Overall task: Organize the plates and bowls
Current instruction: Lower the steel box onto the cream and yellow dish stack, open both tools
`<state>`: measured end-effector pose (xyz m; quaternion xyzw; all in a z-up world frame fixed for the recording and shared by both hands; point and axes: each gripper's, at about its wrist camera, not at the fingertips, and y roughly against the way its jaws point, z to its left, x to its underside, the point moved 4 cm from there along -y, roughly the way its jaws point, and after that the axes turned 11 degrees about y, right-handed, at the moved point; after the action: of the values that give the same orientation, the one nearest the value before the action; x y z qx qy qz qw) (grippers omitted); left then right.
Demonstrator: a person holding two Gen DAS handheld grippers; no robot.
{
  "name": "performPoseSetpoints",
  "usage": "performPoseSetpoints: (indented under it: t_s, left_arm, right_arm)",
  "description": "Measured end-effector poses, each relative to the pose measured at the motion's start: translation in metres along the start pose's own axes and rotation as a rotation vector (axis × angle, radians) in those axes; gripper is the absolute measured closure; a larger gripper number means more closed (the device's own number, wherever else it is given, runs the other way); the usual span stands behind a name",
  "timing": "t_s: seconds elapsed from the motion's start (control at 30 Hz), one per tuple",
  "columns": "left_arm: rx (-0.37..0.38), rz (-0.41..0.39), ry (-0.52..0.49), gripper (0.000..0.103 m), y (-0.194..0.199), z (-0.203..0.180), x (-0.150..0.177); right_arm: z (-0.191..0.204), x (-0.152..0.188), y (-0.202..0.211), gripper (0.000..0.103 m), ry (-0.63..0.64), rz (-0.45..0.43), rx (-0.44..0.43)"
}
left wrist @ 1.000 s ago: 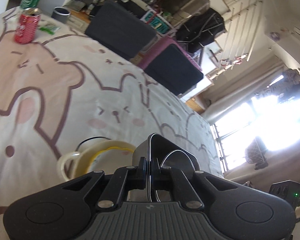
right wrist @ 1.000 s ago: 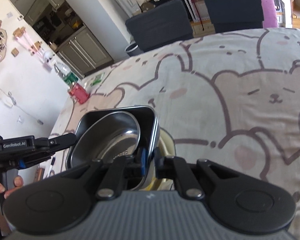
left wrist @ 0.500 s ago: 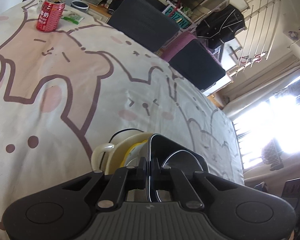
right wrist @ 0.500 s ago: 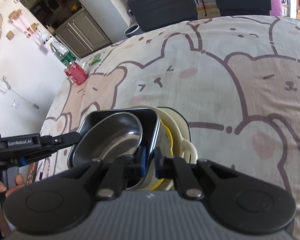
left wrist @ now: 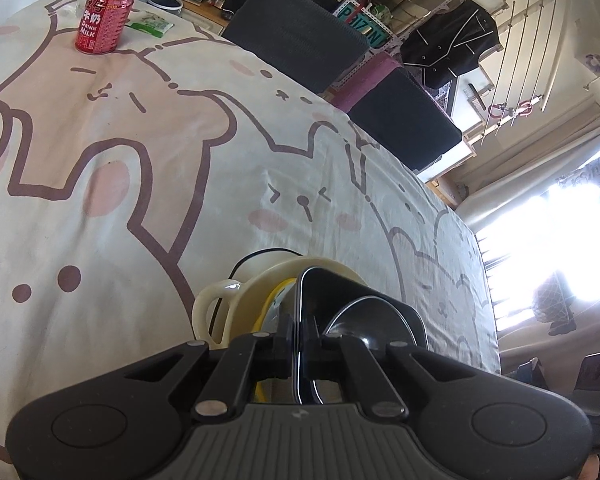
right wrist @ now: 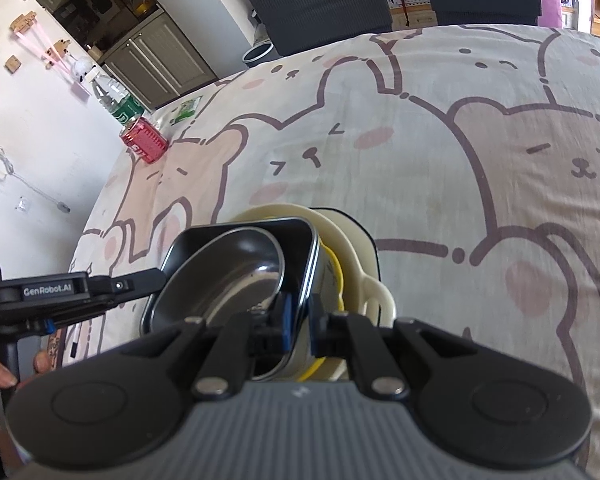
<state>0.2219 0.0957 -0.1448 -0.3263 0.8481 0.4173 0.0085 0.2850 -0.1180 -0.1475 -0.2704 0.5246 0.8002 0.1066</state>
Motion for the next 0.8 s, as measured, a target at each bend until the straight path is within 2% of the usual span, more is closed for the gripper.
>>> performPoseSetpoints:
  t_s: [0.8]
  left_arm:
    - [-0.015,0.015,-0.024,0.099,-0.0064,-0.0006,-0.001]
  right_arm:
    - [-0.0012,0.0007,-0.0093,0.093,0.015,0.031,0.028]
